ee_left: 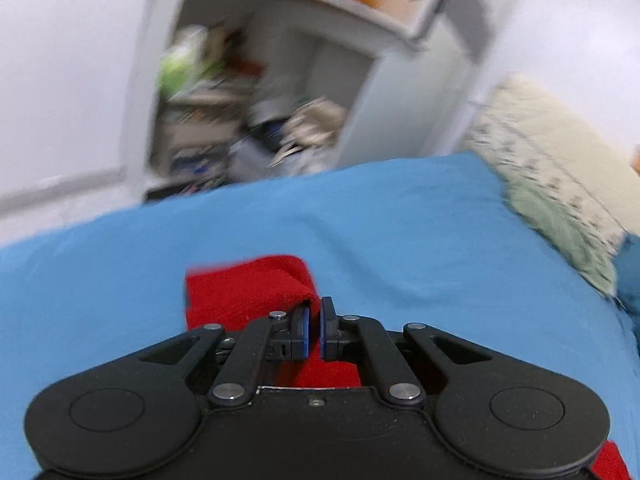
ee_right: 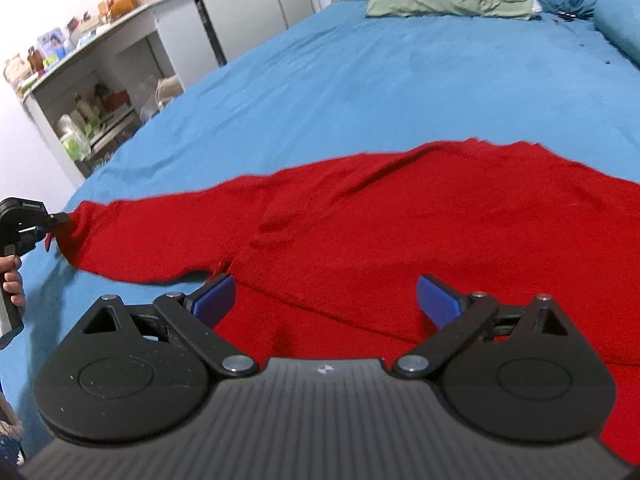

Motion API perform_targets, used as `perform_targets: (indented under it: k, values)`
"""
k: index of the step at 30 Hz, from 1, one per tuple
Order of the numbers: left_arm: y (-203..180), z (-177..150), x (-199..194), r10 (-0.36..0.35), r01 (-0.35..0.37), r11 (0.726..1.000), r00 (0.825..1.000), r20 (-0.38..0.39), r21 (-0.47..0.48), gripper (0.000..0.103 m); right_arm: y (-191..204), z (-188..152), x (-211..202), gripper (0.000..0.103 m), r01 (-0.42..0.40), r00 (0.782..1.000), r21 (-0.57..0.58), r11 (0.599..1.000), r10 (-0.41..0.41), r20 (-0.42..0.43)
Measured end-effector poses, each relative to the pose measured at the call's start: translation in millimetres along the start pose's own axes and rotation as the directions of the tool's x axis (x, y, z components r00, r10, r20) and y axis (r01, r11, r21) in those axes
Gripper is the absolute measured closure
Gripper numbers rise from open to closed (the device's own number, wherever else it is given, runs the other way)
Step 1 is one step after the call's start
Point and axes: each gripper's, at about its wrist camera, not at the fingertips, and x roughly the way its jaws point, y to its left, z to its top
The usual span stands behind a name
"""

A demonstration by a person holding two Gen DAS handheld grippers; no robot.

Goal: Fold small clothes

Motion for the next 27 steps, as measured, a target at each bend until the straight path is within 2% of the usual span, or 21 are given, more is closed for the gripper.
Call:
perform_targets:
  k: [2, 4, 6, 8, 11, 14, 16, 19, 22, 23, 24, 26, 27]
  values:
    - [-38, -4, -20, -0.048, 0.044, 0.994, 0.998, 0.041, 0.095, 0.099, -9, 3, -15, 0.0, 0.012, 1.0, 0.013, 1.0, -0.012, 0.022]
    - [-87, -16, -40, -0.136, 0.118, 0.967, 0.989, 0.064, 0.224, 0.099, -21, 7, -32, 0.0, 0.03, 0.998, 0.028, 0.999, -0.032, 0.046]
    - [-138, -39, -55, -0.246, 0.219, 0.915, 0.969, 0.037, 0.338, 0.099, -36, 9, -52, 0.0, 0.051, 0.996, 0.05, 0.997, -0.055, 0.075]
    - [-189, -72, -63, -0.348, 0.333, 0.843, 0.936, -0.041, 0.422, 0.099, -53, 11, -72, 0.0, 0.079, 0.992, 0.072, 0.994, -0.086, 0.097]
    - [-256, -132, -63, -0.422, 0.444, 0.754, 0.892, -0.16, 0.485, 0.099, -77, 7, -93, 0.0, 0.146, 0.982, 0.076, 0.986, -0.154, 0.107]
    - [-307, -193, -52, -0.428, 0.512, 0.693, 0.859, -0.282, 0.508, 0.099, -100, -2, -104, 0.0, 0.207, 0.972, 0.089, 0.974, -0.215, 0.093]
    - [-325, -227, -43, -0.407, 0.532, 0.661, 0.847, -0.344, 0.529, 0.099, -113, -10, -107, 0.0, 0.236, 0.966, 0.101, 0.966, -0.245, 0.081]
    - [-334, -265, -31, -0.362, 0.539, 0.634, 0.841, -0.402, 0.555, 0.099, -134, -21, -108, 0.0, 0.26, 0.962, 0.126, 0.957, -0.268, 0.052]
    - [-329, -271, -32, -0.36, 0.543, 0.619, 0.838, -0.41, 0.567, 0.094, -145, -30, -104, 0.0, 0.268, 0.961, 0.143, 0.953, -0.275, 0.031]
    - [-326, -267, -34, -0.367, 0.551, 0.616, 0.833, -0.414, 0.563, 0.08, -148, -31, -104, 0.0, 0.262, 0.962, 0.145, 0.954, -0.269, 0.034]
    - [-322, -262, -39, -0.374, 0.56, 0.609, 0.827, -0.42, 0.561, 0.055, -150, -32, -104, 0.0, 0.252, 0.965, 0.145, 0.957, -0.261, 0.041]
    - [-309, -249, -48, -0.389, 0.563, 0.598, 0.826, -0.408, 0.57, 0.027, -149, -28, -103, 0.0, 0.234, 0.968, 0.132, 0.963, -0.244, 0.06]
    - [-300, -240, -54, -0.393, 0.551, 0.596, 0.834, -0.387, 0.583, 0.023, -147, -26, -101, 0.0, 0.224, 0.97, 0.12, 0.967, -0.234, 0.07]
